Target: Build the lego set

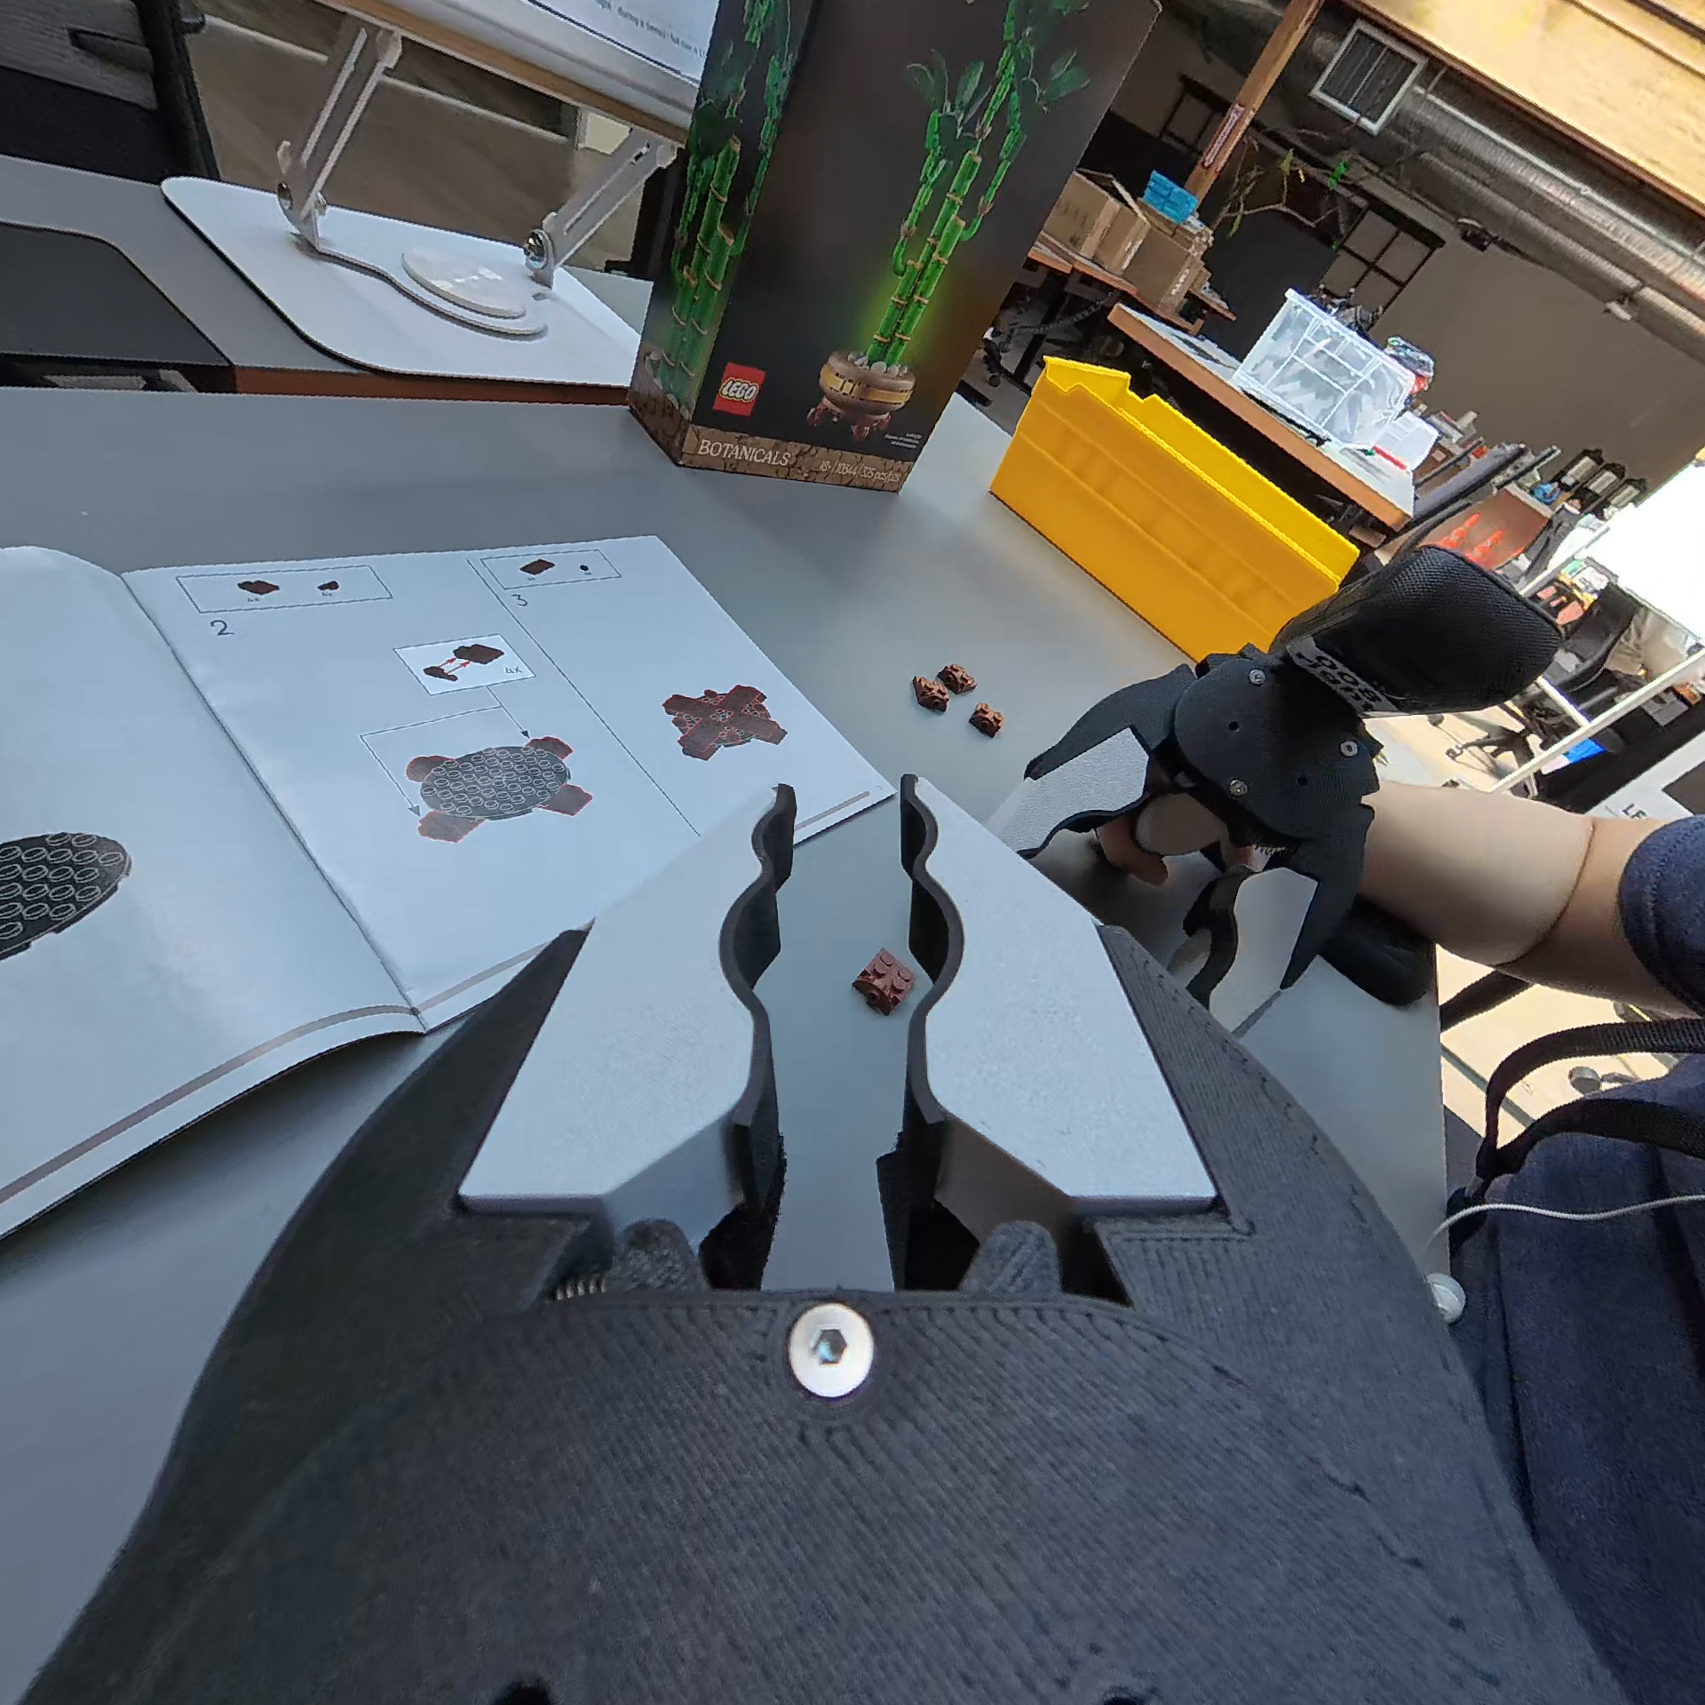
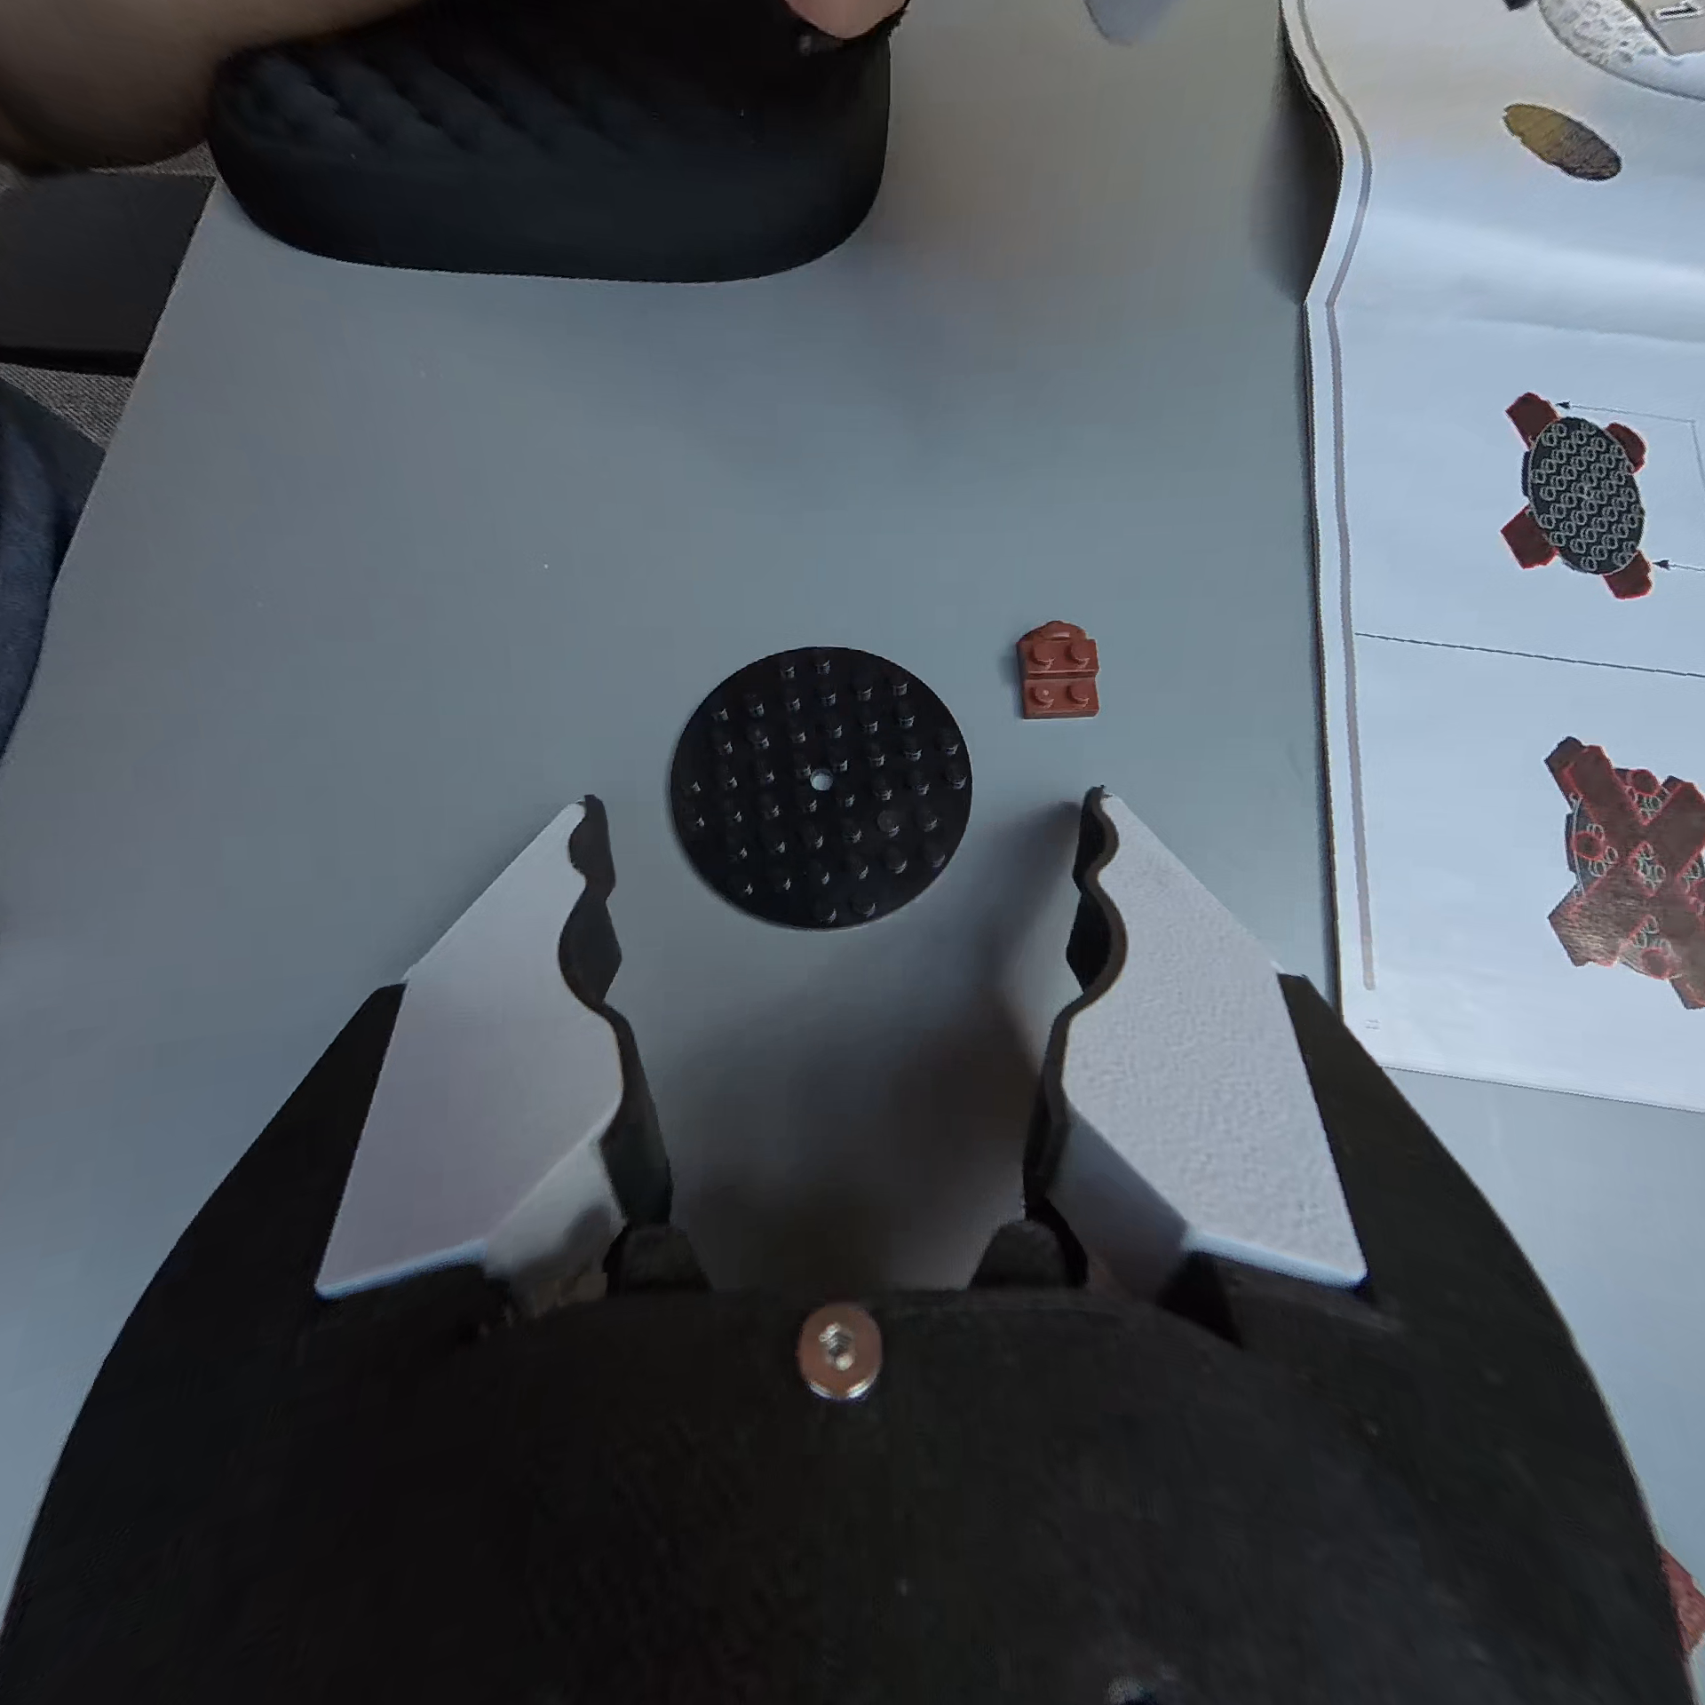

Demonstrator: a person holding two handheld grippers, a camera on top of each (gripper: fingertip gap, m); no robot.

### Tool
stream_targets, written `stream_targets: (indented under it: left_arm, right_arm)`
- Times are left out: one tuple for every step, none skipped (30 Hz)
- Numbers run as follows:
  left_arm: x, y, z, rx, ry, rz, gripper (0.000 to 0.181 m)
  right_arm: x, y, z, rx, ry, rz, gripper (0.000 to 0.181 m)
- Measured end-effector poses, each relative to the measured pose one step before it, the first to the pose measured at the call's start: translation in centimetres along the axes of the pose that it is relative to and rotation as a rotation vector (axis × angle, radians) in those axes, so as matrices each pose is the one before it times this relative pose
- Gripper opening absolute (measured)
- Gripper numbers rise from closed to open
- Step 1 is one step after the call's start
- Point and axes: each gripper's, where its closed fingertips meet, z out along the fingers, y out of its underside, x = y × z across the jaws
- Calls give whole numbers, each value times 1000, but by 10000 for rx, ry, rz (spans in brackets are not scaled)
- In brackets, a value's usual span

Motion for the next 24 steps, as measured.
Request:
stream_targets:
  left_arm:
    - [42,-88,-62,34,-16,63,21]
    - [-12,-92,-75,45,-35,53,21]
    - [-35,-77,-82,45,-32,29,20]
    - [-38,-67,-68,34,-15,-3,20]
    - [-36,-67,-62,30,0,-20,20]
    - [-39,-88,-67,43,-7,-15,20]
    - [-82,-98,-56,56,-28,-2,20]
    - [-122,-78,-53,48,-37,1,19]
    - [-119,-31,-21,27,-34,-12,19]
    - [-127,19,-12,6,-23,-37,19]
    - [-102,58,31,-6,0,-59,19]
    - [-44,82,61,-20,32,-69,19]
    - [6,114,95,-41,60,-72,20]
    - [62,175,146,-73,95,-77,20]
    - [180,258,201,-122,169,-86,22]
    - [350,369,274,-195,269,-102,25]
    - [512,456,319,-244,346,-121,28]
    - [628,455,372,-230,401,-127,29]
    - [716,463,400,-239,440,-132,32]
    - [718,527,417,-291,453,-157,35]
    - [611,506,381,-302,405,-192,36]
    - [504,447,345,-251,353,-210,37]
    - [453,373,293,-207,338,-212,39]
    - [378,346,256,-179,294,-222,39]
  right_arm:
    - [-109,-72,34,-16,-22,-13,90]
    - [-37,87,23,-55,5,-80,82]
    - [6,-26,30,35,-21,31,82]
    - [-10,10,15,6,-68,76,82]
    - [29,-12,1,32,-38,-54,81]
    - [-27,-6,12,11,-64,-57,81]
    - [-2,-4,-15,-13,-51,-59,79]
    - [-117,-17,-36,-6,-107,-73,72]
    - [-157,-42,-58,15,-116,-80,63]
    - [-8,10,-9,-20,15,-86,63]
    - [-19,-16,-11,-3,10,-72,63]
    - [-62,-21,-8,-1,-19,-57,63]
    - [-5,-62,-35,46,28,-93,63]
    - [-28,-60,-56,37,43,-219,63]
    - [84,-82,-128,38,150,-293,63]
    - [138,-207,-222,82,202,-331,63]
    - [-59,-474,-336,230,113,-426,63]
    - [-172,-704,-414,363,84,-546,63]
    - [345,-625,-430,279,415,-495,63]
    - [505,-517,-421,186,471,-420,63]
    - [253,-524,-363,226,270,-400,63]
    - [290,-402,-307,201,282,-365,63]
    - [269,-331,-250,183,266,-351,63]
    - [296,-331,-232,189,267,-280,63]
